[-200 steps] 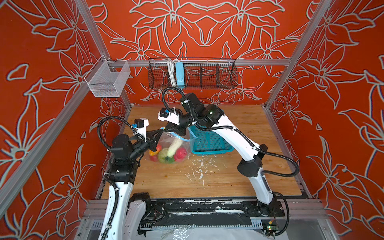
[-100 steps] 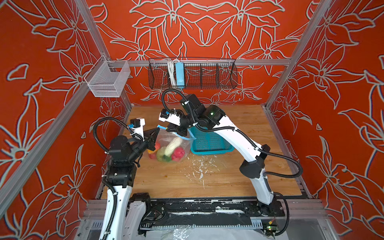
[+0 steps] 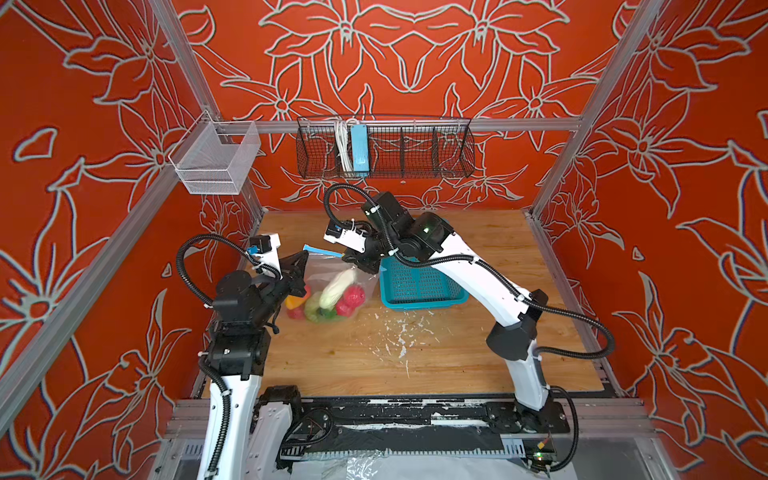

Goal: Place the food in the zip-top bag and seal the zipper
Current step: 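Slide the yellow slider along the blue zipper away from the left gripper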

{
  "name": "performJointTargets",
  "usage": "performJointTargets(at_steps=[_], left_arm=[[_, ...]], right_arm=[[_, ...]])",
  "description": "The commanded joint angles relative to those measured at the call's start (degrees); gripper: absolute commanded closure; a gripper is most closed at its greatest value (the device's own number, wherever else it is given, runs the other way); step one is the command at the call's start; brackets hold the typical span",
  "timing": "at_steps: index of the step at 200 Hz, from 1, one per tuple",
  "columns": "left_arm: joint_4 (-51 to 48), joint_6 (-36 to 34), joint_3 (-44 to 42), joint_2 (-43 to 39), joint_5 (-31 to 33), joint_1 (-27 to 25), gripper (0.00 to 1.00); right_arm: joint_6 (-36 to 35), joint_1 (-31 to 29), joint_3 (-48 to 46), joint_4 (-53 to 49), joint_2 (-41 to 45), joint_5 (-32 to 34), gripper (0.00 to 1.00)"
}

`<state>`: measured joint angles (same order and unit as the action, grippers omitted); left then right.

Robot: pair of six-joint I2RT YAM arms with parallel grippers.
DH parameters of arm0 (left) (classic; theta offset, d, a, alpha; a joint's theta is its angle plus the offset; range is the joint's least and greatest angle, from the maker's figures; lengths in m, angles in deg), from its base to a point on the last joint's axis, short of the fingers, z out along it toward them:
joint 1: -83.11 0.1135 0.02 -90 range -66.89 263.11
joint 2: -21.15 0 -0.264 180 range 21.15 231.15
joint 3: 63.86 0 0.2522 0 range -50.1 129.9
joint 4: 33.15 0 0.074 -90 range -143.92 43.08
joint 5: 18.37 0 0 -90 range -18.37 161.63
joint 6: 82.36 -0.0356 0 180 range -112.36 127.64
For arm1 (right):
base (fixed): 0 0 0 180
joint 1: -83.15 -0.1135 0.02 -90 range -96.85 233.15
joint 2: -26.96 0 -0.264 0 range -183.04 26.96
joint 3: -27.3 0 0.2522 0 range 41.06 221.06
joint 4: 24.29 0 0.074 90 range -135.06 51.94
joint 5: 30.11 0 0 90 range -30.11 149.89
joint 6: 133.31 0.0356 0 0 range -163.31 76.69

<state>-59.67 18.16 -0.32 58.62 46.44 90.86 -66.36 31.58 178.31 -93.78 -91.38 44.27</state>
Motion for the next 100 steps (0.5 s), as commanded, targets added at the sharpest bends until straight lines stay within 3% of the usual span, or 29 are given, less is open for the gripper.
performJointTargets(at_steps=[1,100], left_arm=[[3.2,-0.2,3.62,-0.48,7.28,0.78,1.0],[2.47,-0.78,5.35,0.05,8.02,0.78,1.0]], right_arm=[[1.58,1.21,-3.22,-5.54,3.67,9.04,1.0],[4.04,1.82,-17.4,-8.16,10.97,17.38,1.0]])
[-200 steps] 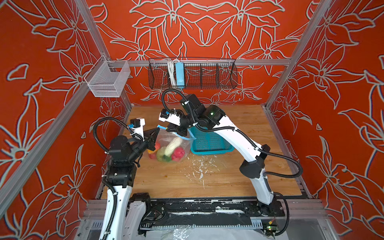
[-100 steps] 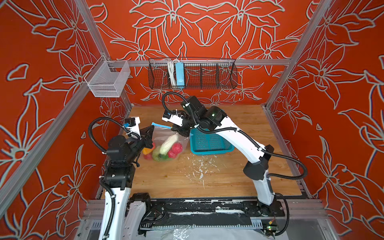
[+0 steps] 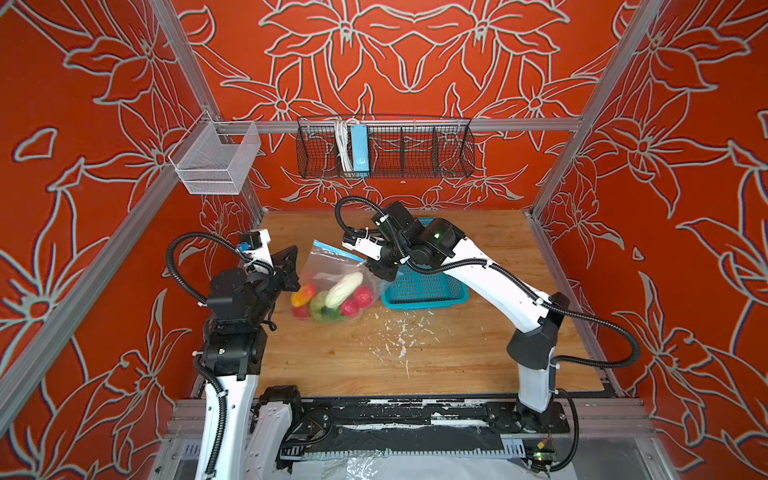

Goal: Place the food in the zip-top bag and seal the zipper
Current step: 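Slide the yellow slider along the blue zipper away from the left gripper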

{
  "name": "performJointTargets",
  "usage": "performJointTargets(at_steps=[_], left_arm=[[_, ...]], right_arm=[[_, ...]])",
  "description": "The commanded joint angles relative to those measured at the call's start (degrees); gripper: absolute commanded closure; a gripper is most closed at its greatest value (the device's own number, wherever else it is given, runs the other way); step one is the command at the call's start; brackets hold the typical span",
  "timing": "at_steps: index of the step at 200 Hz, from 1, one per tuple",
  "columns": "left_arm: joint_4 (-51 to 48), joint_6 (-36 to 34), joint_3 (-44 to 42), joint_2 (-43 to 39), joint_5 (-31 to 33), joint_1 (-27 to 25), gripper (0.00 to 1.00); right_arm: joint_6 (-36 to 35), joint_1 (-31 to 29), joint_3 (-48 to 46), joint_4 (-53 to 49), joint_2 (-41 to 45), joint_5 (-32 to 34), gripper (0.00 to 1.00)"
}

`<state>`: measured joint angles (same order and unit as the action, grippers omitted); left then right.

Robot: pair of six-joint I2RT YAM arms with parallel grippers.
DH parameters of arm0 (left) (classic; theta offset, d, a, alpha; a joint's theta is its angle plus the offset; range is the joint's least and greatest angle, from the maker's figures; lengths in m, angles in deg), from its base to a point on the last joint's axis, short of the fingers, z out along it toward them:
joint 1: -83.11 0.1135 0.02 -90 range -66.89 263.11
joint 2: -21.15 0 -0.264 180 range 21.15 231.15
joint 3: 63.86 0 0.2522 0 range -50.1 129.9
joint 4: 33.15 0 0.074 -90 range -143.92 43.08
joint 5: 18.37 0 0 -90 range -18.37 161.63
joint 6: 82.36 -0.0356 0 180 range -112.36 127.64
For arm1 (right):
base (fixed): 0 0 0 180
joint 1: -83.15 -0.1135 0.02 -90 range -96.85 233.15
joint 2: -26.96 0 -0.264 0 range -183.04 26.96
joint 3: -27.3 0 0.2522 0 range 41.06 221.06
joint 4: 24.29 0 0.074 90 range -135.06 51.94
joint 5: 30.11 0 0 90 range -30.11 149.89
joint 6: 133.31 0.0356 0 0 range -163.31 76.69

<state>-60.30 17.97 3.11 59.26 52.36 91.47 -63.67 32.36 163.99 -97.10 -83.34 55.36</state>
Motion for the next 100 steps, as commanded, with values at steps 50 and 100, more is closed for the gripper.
performJointTargets(at_steps=[50,100], left_arm=[[4.99,0.9,0.06,-0.14,-2.79,0.17,1.0],[8.6,4.75,-3.97,0.95,-14.04,0.17,0.22]], right_arm=[[1.62,1.3,-7.66,1.01,7.05,0.49,1.0],[2.37,1.21,-11.97,12.43,9.98,-9.91,1.0]])
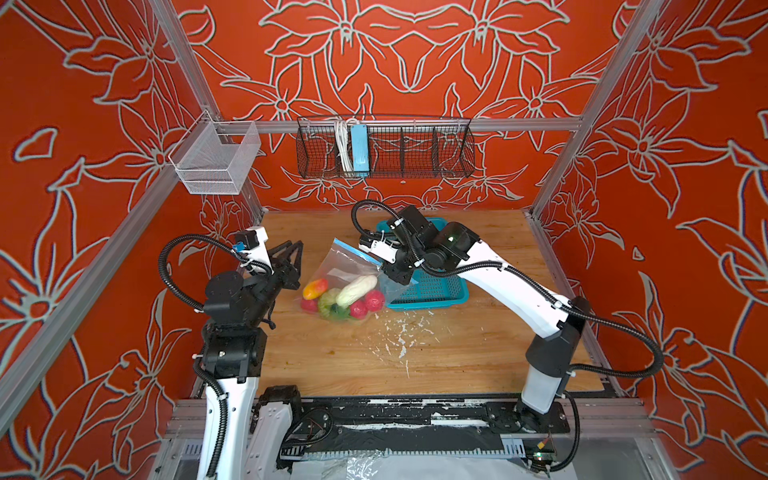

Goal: Place the food in the zip-top bag and seal the zipper
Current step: 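Slide the yellow slider along the blue zipper away from the left gripper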

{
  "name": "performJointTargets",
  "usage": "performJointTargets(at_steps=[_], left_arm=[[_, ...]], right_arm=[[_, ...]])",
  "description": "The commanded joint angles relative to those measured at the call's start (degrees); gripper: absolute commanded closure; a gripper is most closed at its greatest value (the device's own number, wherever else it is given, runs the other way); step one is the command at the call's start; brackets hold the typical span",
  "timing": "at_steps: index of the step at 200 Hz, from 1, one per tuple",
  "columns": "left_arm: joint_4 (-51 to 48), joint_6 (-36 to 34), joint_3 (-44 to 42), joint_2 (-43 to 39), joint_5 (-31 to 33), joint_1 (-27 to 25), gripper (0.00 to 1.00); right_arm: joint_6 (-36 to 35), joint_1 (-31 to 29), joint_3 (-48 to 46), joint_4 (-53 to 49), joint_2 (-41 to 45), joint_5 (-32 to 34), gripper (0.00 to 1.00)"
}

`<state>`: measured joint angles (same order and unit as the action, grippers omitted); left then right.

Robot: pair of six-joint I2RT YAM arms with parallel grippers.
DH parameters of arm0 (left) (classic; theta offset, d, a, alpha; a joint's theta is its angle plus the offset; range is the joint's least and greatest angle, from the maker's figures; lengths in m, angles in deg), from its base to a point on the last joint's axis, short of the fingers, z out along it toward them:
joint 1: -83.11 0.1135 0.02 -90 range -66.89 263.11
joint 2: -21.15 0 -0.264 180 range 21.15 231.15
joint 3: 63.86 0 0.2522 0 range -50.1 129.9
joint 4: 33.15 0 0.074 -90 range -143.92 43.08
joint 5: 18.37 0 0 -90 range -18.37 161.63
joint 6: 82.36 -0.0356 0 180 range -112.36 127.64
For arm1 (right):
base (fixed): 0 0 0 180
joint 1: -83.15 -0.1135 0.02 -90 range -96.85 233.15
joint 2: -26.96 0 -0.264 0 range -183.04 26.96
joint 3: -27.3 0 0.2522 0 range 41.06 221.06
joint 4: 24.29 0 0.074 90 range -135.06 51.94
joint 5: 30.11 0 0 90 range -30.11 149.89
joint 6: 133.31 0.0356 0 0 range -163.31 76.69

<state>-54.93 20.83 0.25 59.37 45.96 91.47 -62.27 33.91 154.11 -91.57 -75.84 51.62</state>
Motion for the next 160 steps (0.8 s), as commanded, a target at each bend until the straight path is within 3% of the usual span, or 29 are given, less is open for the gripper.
performJointTargets(at_steps=[1,22,64,137,160], left_arm=[[3.24,1.91,-1.12,0.91,-7.81,0.17,0.21],[3.68,1.84,-1.38,2.44,-11.65,0.17,0.0],[6.68,1.74,-2.07,5.35,-20.38,0.1,0.03],[9.09,0.15,-4.56,8.81,-21.78,-0.62,0.0],[10.09,0.47,-4.65,9.83,-22.22,-1.15,0.11]], right_arm=[[1.0,-0.34,-2.2,7.14,2.54,-6.29,1.0],[1.29,-0.34,-4.15,11.18,3.48,-8.18,1.0],[0.8,-0.35,-2.69,11.42,2.21,-10.61,1.0],[0.1,-0.35,-2.58,12.21,2.26,-12.55,1.0],[-0.11,-0.36,-2.24,12.12,1.95,-12.73,1.0]])
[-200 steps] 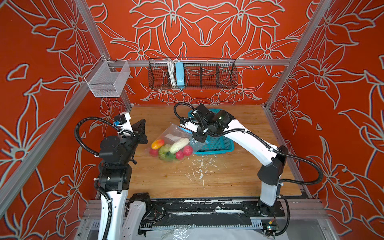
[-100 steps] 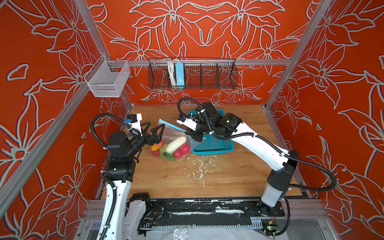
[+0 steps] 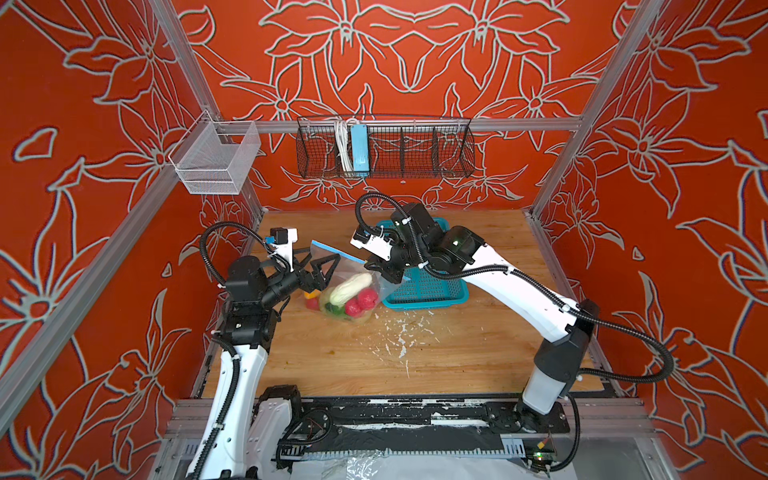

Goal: Place the food in the zip-top bag and seal the zipper
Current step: 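Slide the yellow slider along the blue zipper away from the left gripper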

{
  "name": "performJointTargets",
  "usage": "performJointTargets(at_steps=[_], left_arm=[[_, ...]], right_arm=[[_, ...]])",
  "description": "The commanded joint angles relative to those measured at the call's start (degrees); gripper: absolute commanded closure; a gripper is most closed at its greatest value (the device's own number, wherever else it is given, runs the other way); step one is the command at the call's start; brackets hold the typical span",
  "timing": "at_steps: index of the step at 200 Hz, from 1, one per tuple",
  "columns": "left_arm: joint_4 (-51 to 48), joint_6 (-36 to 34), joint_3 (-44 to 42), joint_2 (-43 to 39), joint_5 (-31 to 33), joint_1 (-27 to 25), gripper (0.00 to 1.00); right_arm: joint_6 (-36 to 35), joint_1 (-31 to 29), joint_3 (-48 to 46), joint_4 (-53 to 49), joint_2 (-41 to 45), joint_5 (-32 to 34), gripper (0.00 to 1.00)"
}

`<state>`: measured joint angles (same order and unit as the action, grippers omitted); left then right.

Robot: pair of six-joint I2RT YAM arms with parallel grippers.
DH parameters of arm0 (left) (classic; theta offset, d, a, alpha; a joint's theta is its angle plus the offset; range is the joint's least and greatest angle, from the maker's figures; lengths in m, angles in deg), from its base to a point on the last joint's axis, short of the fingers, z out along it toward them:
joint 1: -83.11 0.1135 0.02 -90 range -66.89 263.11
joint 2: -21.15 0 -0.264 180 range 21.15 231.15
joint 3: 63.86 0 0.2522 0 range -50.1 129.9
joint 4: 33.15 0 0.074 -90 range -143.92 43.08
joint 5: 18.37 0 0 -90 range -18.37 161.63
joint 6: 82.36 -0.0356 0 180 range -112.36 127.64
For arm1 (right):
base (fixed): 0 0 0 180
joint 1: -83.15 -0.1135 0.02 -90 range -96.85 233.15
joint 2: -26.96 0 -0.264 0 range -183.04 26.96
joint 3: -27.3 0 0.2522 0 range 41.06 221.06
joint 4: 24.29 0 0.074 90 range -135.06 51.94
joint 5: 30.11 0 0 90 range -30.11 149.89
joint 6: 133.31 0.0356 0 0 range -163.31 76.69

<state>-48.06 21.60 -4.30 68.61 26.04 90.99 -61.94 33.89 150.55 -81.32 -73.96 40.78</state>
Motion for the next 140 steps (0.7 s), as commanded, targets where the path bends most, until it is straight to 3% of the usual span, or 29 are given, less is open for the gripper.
performJointTargets(at_steps=[1,21,41,65,108,140], left_arm=[[3.29,-0.31,-0.1,0.6,-2.31,-0.71,0.12],[4.18,-0.27,-0.36,0.79,-2.23,-1.26,0.28],[5.72,0.3,-1.09,0.28,-1.8,-1.53,0.51],[7.25,1.22,-2.26,-1.15,0.2,-1.7,1.0],[7.82,1.85,-4.16,-4.76,5.68,-1.79,1.0],[3.81,1.73,-2.91,-6.49,14.18,-1.81,1.0]], right_arm=[[-0.44,-0.33,1.38,1.87,0.05,-1.89,1.0],[-0.59,-0.32,1.93,1.46,-0.45,-2.13,1.0],[-0.75,-0.32,2.63,0.89,-0.98,-2.16,1.0],[-0.83,-0.33,2.92,0.76,-1.2,-2.16,1.0],[-0.79,-0.32,2.92,0.6,-1.29,-2.03,1.0],[-1.35,-0.37,2.49,-0.5,-0.78,-0.28,1.0]])
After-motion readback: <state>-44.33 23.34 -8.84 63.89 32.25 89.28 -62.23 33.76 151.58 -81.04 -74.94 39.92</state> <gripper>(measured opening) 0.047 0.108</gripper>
